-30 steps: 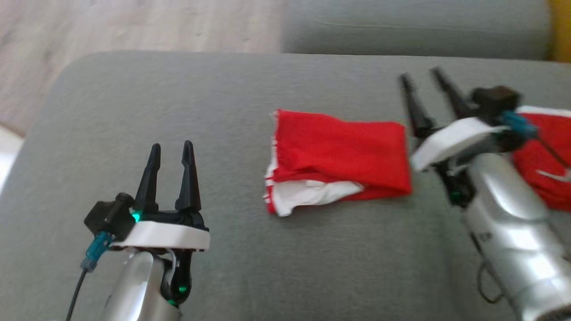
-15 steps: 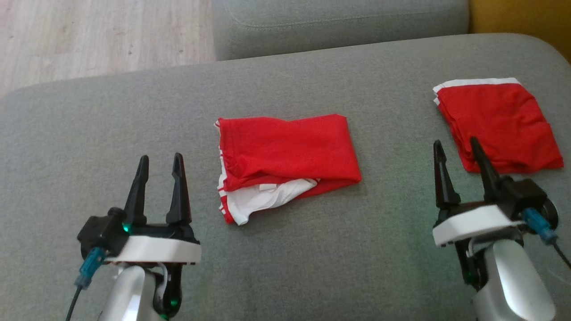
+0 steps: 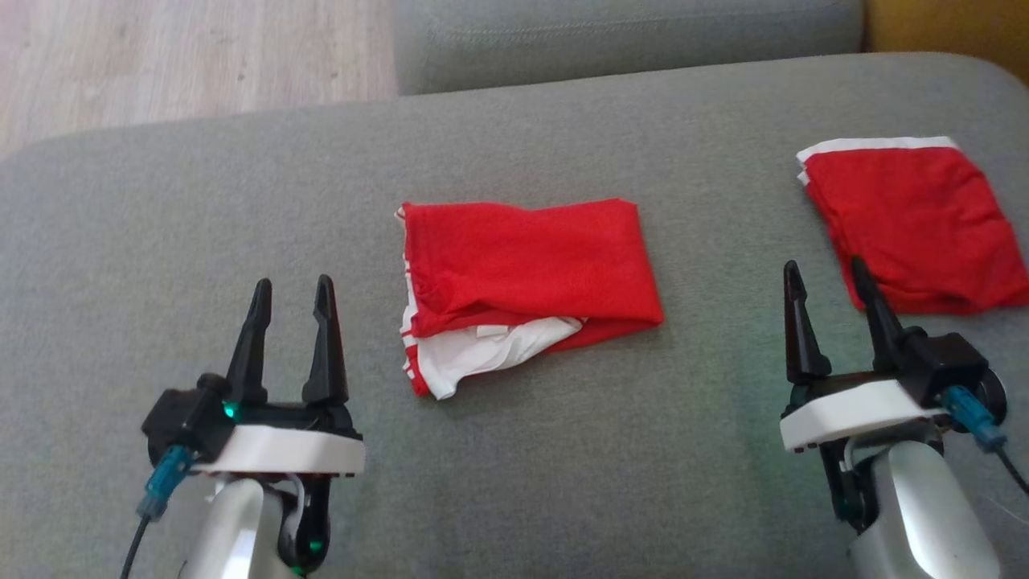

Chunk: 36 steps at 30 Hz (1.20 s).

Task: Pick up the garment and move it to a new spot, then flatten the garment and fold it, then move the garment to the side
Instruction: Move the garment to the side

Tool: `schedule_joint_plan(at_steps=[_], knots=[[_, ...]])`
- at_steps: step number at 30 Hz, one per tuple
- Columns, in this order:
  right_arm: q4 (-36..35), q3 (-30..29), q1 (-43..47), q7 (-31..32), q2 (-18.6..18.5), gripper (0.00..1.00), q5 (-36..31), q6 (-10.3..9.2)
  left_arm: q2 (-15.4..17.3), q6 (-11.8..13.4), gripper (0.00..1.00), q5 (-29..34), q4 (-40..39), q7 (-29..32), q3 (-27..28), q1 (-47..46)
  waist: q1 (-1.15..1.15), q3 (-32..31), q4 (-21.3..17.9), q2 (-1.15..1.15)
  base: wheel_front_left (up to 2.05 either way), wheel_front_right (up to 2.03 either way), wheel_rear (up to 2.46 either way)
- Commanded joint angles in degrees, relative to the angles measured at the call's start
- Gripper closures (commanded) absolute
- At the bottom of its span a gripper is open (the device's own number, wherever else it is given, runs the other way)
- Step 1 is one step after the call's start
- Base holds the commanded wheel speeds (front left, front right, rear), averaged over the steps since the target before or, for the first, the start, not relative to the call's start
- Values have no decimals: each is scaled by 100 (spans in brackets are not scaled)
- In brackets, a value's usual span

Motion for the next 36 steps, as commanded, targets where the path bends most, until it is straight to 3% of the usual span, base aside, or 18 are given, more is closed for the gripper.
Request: schedule_joint_plan(at_steps=[1,8,14,20,25,26,27,36], knots=[[-44,139,-298,-61,5,0,-88,-5,44,-26,0,16,-163,-29,98,-257,0,127,101,0,0,0,0],[529,257,-812,169,5,0,-40,-5,44,-29,0,-17,-147,-29,-54,-446,0,447,352,0,0,0,0],[1238,566,-1371,563,6,0,367,-5,44,-31,0,-91,-103,-29,-247,-612,0,704,675,0,0,0,0],[2051,827,-1775,944,6,0,1256,-5,44,-32,0,-172,-76,-29,-436,-733,0,856,1003,0,0,0,0],[2680,1047,-2052,1023,6,2,1409,-5,44,-33,0,-204,-73,-29,-511,-786,0,909,1158,0,0,0,0],[2771,1099,-2098,998,6,30,1400,-5,44,-33,0,-204,-71,-29,-511,-788,0,910,1167,0,0,0,0],[2849,1159,-2148,942,6,100,1338,-5,44,-33,0,-204,-69,-29,-508,-790,0,909,1168,0,0,0,0],[3269,1218,-2500,234,-50,100,181,-5,44,-21,0,-161,-82,-29,-512,-761,0,747,798,0,0,0,0]])
